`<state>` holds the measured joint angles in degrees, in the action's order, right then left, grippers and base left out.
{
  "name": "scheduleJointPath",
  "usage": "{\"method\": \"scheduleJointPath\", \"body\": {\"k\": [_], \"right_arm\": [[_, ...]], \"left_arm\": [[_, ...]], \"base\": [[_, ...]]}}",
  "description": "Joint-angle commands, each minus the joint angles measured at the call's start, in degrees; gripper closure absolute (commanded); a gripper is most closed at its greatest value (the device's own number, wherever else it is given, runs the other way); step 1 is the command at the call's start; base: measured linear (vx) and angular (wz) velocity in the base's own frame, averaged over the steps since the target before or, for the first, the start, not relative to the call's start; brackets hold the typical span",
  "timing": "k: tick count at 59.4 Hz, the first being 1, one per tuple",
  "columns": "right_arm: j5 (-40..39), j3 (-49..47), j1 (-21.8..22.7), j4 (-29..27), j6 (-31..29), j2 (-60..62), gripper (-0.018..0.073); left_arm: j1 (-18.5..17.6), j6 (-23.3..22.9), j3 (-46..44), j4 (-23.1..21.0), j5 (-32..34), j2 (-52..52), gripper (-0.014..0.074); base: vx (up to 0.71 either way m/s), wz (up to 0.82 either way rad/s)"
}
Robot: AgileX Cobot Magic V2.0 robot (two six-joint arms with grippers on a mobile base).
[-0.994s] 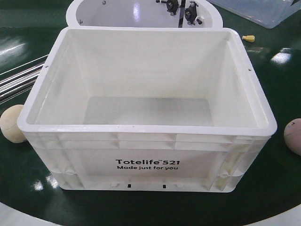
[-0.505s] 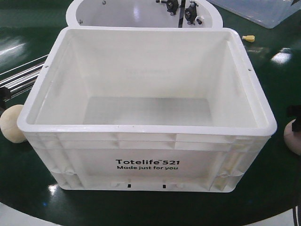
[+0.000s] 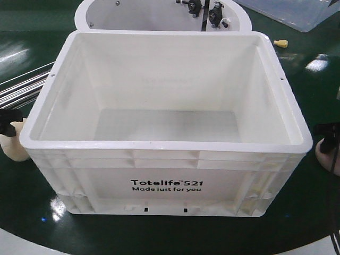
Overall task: Place moving items into box and shelve
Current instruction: 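Grasp the cream ball with left gripper, pink plush with right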
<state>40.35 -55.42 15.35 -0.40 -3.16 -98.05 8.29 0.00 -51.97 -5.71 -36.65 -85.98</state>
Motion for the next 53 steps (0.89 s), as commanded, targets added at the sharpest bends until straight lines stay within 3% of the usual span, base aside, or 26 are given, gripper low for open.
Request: {"method": "scheduleJointPath", "body": {"k": [1,8,20,29,34,41,46,48,53], "right_arm": [[-0.3,-0.2,0.3,-0.2,0.7,-0.5,0.0101],[-1.7,-0.2,0.3,-0.2,1.0,-0.7,0.0101],[-3.2,-0.2,0.3,-0.2,1.0,-0.7,0.0101],[-3.7,-0.2,0.3,-0.2,1.2,-0.7,0.0113],[-3.7,-0.2,0.3,-0.2,1.2,-0.7,0.019],[-4.8,-0.2,0.3,-0.2,1.2,-0.7,0.0405],[-6.6,-0.2,0.3,-0.2,1.2,-0.7,0.0578],[-6.8,-0.3,0.3,-0.2,1.3,-0.7,0.0575],[-5.6,-1.1,0.3,-0.2,1.3,-0.7,0.0571]], "left_arm": [[0.0,0.0,-1.8,-1.5,4.9,-0.1,0.0129],[-0.2,1.5,-1.8,-4.9,7.6,-2.7,0.0129],[-0.5,13.9,-1.8,-17.8,7.4,-9.4,0.0129],[-0.5,19.5,-1.8,-23.8,7.1,-13.8,0.0146],[-0.5,18.7,-1.8,-24.9,6.2,-14.7,0.0217],[-0.5,18.5,-1.8,-24.9,5.8,-14.3,0.0388],[-0.5,18.6,-2.0,-24.6,6.1,-13.7,0.0556],[-0.4,18.8,-2.0,-24.6,6.1,-13.4,0.0606],[-0.2,19.0,-2.0,-24.6,5.9,-12.0,0.0606]], "base": [[0.0,0.0],[0.0,0.0],[0.0,0.0],[0.0,0.0],[0.0,0.0],[0.0,0.0],[0.0,0.0],[0.0,0.0],[0.0,0.0]]}}
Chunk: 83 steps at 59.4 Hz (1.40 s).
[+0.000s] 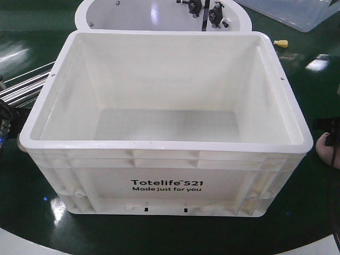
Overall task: Place moving items into box and shelve
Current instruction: 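Grasp the cream ball with left gripper, pink plush with right, then lift both plush toys over the tote opening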
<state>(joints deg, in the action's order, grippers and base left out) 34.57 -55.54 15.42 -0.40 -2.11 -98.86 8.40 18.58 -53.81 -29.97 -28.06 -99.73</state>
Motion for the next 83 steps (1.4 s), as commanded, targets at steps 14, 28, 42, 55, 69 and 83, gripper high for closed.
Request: {"method": "scheduleJointPath", "body": {"k": [14,28,42,55,69,83], "right_arm": [[9.9,-7.6,0.1,-0.2,0.2,3.9,0.0568],[11.0,-15.0,0.1,-0.9,0.0,15.0,0.0568],[10.7,-20.6,-2.3,-10.7,-6.5,24.4,0.0565],[7.6,-22.6,-17.8,-21.4,-8.9,26.2,0.0564],[2.3,-22.4,-38.0,-18.9,-8.9,24.7,0.0564],[4.1,-22.4,-42.8,-18.1,-9.2,18.2,0.0549]], "left_arm": [[-0.3,-1.6,-0.1,-0.4,-0.8,10.6,0.0601],[-0.3,-1.6,-1.0,-0.4,1.7,25.2,0.06],[-1.7,-0.8,-14.7,-6.1,-6.5,34.0,0.06],[-7.8,3.7,-23.4,-19.8,-14.3,31.8,0.06],[-17.3,7.1,-23.4,-26.6,-19.8,25.0,0.06],[-22.3,8.2,-23.4,-27.2,-25.2,16.2,0.0567]], "base": [[0.0,0.0],[0.0,0.0],[0.0,0.0],[0.0,0.0],[0.0,0.0],[0.0,0.0]]}}
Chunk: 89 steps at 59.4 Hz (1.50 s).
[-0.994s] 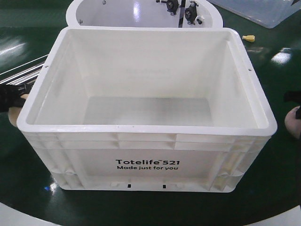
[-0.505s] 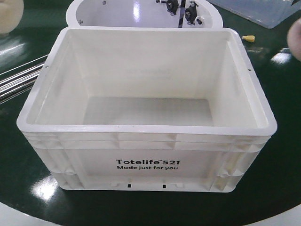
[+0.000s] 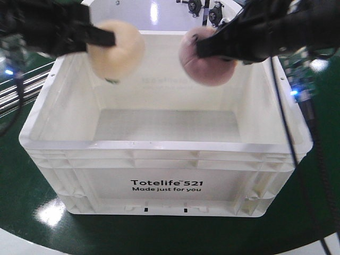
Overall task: Place moving items into box and shelve
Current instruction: 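Lift both plush toys over the tote opening, then open both grippers to drop the toys into the tote, then move both grippers to the tote's side rims and grip them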
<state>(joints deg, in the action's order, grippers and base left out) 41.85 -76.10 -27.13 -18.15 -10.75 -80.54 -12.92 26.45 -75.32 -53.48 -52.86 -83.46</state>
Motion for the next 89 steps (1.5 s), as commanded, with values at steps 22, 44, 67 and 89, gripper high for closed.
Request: {"method": "scheduleJointPath", "body": {"k": [22,44,67,89], "right_arm": [[1.7,-1.9,-0.2,-0.5,-1.1,-5.3,0.0263],[-4.3,-1.9,-0.1,0.2,-0.4,-3.6,-0.0042],[0.8,-1.9,12.7,11.1,6.2,7.2,-0.0025],[3.8,7.7,16.0,9.8,6.1,7.1,-0.0025]], "left_arm": [[-2.0,8.3,-1.9,-3.4,2.8,-2.4,0.0178],[-1.9,10.7,-1.9,-3.4,4.1,-1.9,0.0074],[5.6,14.5,-1.9,1.2,11.4,8.3,0.0074],[7.2,-3.9,4.2,18.3,12.2,9.6,0.0074]], "base": [[0.0,0.0],[0.0,0.0],[0.0,0.0],[0.0,0.0]]}}
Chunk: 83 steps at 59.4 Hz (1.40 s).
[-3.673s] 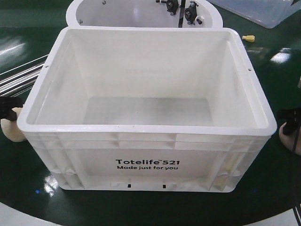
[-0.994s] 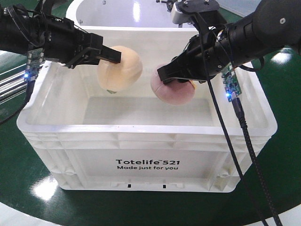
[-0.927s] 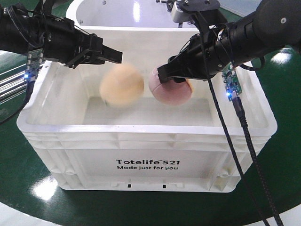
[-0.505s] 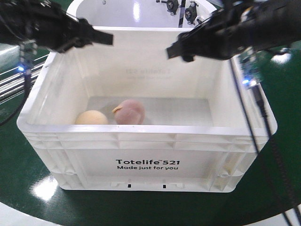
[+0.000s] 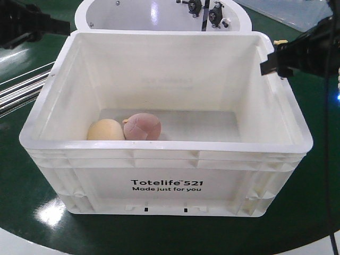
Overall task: Place moving items into box and shelve
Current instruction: 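Move both grippers to the tote's side rims and grip them, then lift the tote by its rims with both grippers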
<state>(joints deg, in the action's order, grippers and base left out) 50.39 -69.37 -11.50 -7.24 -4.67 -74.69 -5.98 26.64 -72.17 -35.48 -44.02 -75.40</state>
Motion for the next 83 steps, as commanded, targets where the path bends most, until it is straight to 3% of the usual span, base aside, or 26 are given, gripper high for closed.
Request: {"method": "scheduleJointPath", "body": {"k": [1,23,39,47,57,61,83], "right_arm": [[-5.3,1.9,0.3,-1.6,0.0,1.3,-0.0025],[-9.0,9.9,0.2,-8.4,0.0,1.3,-0.0018],[-10.7,9.9,0.2,-8.6,0.0,1.3,0.0106],[-10.8,9.9,0.2,-8.7,0.0,1.3,0.027],[-10.6,9.9,0.2,-9.8,0.0,1.3,0.0519],[-10.5,9.9,0.2,-10.3,-0.1,1.3,0.0575],[-11.9,9.9,0.2,-11.4,-0.3,1.3,0.0568]], "left_arm": [[0.2,-4.9,1.8,0.3,3.4,1.5,0.0074],[0.2,-7.1,8.6,0.2,-3.3,1.5,0.0074],[0.2,-8.2,8.6,0.1,-8.5,1.5,0.0084],[0.2,-8.0,8.6,-1.1,-9.6,1.5,0.0199],[0.2,-7.9,8.6,-1.9,-9.3,1.5,0.0496],[0.2,-7.5,8.6,-2.7,-7.6,1.5,0.0606],[0.2,-0.4,8.5,-10.1,-6.8,1.5,0.0604]], "base": [[0.0,0.0],[0.0,0.0],[0.0,0.0],[0.0,0.0],[0.0,0.0],[0.0,0.0],[0.0,0.0]]}}
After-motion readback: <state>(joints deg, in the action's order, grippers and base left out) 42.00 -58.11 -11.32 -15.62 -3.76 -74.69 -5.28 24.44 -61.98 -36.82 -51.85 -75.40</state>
